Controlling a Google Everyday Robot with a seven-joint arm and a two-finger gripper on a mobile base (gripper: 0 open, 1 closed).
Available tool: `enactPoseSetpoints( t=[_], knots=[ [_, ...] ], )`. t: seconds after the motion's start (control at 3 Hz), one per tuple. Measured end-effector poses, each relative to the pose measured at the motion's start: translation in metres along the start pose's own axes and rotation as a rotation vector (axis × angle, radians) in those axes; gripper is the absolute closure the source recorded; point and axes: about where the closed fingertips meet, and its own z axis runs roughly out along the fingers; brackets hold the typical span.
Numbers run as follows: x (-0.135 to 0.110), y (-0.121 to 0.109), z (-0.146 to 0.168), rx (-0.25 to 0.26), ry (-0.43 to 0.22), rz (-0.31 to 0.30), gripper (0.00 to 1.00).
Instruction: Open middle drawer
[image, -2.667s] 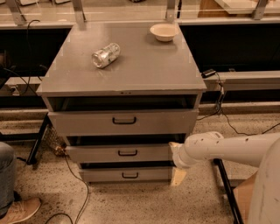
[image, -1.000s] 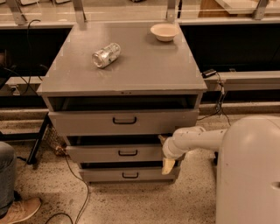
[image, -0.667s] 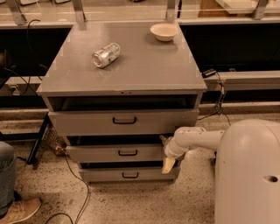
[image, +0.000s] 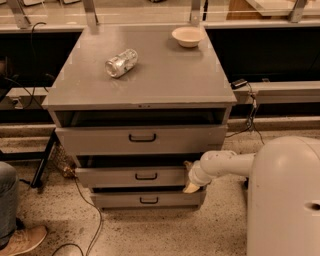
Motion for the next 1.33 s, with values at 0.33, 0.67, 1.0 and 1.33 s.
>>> enactPoseSetpoints(
  t=[0.33,0.67,1.0,1.33],
  knots=[
    [0.007,0.041,-0.016,-0.056,-0.002,0.044,0.66],
    [0.008,0.043,-0.018,-0.060,-0.002,0.047,0.89],
    [0.017,0.086,-0.031,-0.162,-0.029,0.117,1.00],
    [0.017,0.086,-0.031,-0.163,-0.029,0.117,1.00]
  ],
)
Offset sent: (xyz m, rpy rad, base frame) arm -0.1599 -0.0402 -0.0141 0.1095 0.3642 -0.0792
